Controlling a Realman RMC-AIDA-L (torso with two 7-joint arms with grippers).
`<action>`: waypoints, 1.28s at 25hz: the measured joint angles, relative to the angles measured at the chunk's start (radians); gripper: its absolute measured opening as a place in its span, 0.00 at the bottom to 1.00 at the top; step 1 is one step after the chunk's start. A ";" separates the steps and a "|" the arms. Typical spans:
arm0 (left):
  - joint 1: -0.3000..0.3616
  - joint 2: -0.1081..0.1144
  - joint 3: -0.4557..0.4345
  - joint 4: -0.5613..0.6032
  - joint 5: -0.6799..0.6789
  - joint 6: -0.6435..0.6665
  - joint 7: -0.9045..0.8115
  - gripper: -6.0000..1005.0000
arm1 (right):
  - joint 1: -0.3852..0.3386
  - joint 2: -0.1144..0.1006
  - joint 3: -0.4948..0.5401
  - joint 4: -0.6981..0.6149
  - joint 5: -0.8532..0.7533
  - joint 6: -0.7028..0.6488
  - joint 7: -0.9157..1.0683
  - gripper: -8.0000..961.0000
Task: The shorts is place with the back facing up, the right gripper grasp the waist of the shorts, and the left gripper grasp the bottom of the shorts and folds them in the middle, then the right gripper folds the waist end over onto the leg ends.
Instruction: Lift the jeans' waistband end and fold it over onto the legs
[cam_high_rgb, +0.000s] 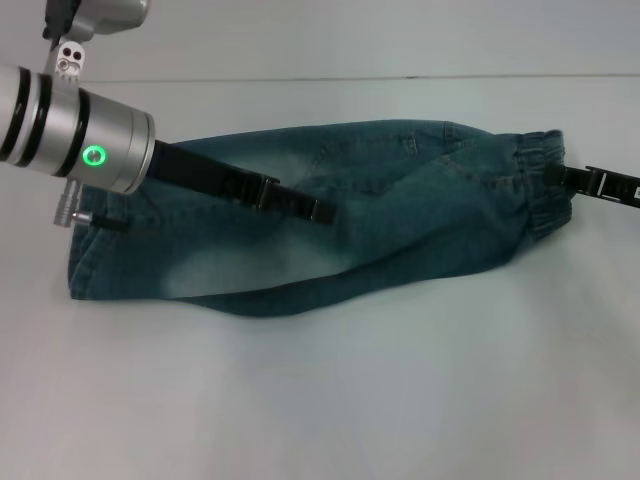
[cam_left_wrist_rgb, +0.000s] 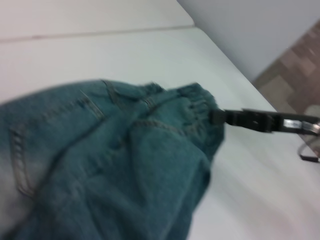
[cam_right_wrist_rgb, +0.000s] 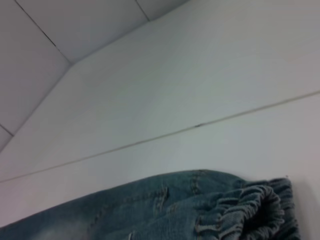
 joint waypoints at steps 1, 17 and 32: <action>0.000 -0.003 0.002 -0.001 0.000 -0.018 0.003 0.81 | 0.002 0.000 0.000 -0.001 0.003 -0.002 0.000 0.11; 0.050 -0.047 0.007 -0.072 -0.110 -0.322 0.046 0.81 | 0.027 0.003 0.000 -0.003 0.006 -0.017 0.001 0.11; 0.121 -0.055 0.108 -0.105 -0.169 -0.456 0.068 0.81 | 0.069 0.003 -0.006 -0.028 0.019 -0.056 0.021 0.11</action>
